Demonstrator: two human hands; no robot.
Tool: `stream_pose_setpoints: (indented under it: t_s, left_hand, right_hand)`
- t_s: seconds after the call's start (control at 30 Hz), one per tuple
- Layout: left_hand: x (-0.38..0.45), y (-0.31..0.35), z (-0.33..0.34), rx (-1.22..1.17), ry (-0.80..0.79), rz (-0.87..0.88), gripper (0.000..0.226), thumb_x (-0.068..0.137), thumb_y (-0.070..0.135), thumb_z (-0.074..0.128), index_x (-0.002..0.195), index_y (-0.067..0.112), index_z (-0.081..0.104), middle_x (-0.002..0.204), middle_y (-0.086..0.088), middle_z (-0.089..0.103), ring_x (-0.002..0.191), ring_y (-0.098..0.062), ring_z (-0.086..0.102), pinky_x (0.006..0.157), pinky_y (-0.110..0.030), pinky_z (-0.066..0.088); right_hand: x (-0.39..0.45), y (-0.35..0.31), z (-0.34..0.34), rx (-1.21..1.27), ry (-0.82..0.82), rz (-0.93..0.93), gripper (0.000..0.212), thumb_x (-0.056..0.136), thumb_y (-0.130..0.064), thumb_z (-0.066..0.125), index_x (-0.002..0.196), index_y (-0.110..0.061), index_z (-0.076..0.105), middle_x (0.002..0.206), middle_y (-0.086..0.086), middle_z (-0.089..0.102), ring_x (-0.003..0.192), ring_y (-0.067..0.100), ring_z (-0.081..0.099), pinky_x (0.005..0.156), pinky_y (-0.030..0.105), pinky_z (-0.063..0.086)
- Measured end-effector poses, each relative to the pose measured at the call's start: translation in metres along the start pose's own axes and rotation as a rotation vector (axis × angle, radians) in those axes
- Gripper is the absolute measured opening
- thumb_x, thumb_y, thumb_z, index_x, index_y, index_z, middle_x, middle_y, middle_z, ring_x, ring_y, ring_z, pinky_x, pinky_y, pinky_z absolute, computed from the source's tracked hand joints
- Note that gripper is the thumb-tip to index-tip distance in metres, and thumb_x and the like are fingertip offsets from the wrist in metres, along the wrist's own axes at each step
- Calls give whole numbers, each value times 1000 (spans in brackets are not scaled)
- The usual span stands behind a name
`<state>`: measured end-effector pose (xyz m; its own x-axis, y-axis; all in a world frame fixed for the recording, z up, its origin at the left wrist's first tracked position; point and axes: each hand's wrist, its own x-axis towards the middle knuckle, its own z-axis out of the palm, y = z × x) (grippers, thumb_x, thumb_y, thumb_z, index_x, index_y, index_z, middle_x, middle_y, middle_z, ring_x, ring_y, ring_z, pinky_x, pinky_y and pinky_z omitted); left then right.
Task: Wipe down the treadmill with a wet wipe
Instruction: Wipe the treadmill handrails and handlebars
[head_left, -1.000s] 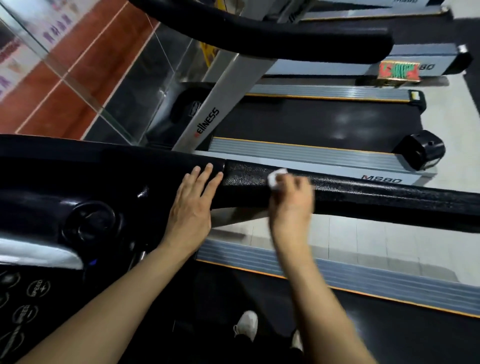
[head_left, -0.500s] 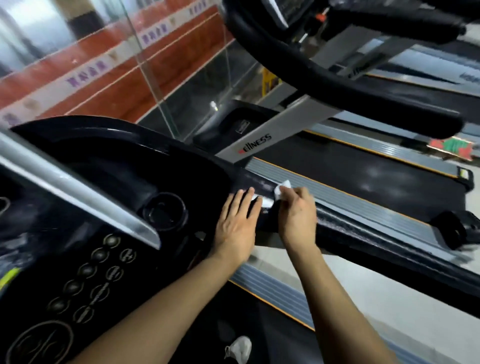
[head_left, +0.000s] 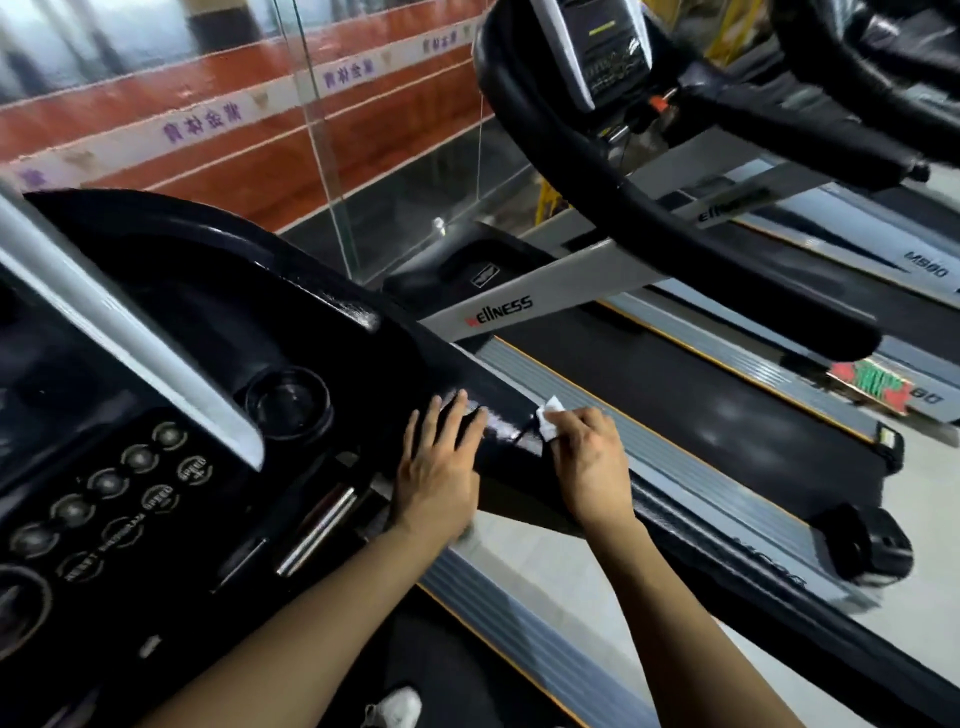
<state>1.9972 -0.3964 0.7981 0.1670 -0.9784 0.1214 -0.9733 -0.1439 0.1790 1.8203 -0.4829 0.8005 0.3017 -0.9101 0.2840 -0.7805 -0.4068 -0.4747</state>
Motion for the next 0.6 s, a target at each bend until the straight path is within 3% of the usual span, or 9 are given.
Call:
stream_pose_setpoints:
  t_s: [0.1, 0.17, 0.3, 0.4, 0.5, 0.6]
  left_hand:
    - [-4, 42, 10, -39, -89, -63, 77, 94, 16, 54, 161, 34, 19, 171, 0, -1, 157, -28, 1, 125, -47, 11]
    - [-13, 76, 18, -94, -125, -94, 70, 99, 17, 50, 160, 33, 19, 171, 4, -7, 157, -24, -5, 126, -46, 13]
    - [-41, 131, 36, -231, -122, -209, 59, 99, 13, 48, 155, 24, 35, 171, 7, -1, 157, -22, -1, 126, -40, 16]
    - [-60, 162, 42, -228, -140, -250, 57, 100, 15, 48, 154, 25, 36, 171, 6, 1, 157, -25, 2, 126, -41, 14]
    - [-80, 187, 41, -217, -139, -287, 63, 100, 16, 48, 158, 31, 28, 171, 8, 2, 157, -23, 1, 126, -40, 11]
    - [-104, 201, 34, -198, -106, -366, 61, 102, 19, 46, 158, 35, 28, 170, 10, 7, 157, -21, 2, 124, -40, 9]
  right_hand:
    - [-5, 26, -10, 51, -56, -132, 32, 86, -2, 65, 113, -18, 70, 101, 1, 59, 94, 23, 52, 80, 26, 38]
    - [-4, 44, -17, 98, -112, -236, 27, 90, -8, 61, 113, -21, 69, 103, -1, 59, 93, 24, 52, 82, 30, 40]
    - [-9, 80, -31, 180, -203, -402, 18, 90, -26, 60, 106, -23, 70, 102, -3, 59, 90, 23, 53, 77, 38, 46]
    - [-15, 110, -40, 227, -266, -409, 19, 91, -33, 58, 103, -26, 71, 104, -4, 59, 92, 21, 55, 82, 30, 44]
    - [-17, 132, -49, 236, -320, -401, 17, 91, -18, 66, 102, -29, 72, 103, -7, 58, 95, 20, 56, 81, 23, 42]
    - [-19, 148, -58, 240, -359, -410, 30, 88, -8, 64, 101, -34, 69, 103, -12, 57, 96, 19, 59, 82, 34, 51]
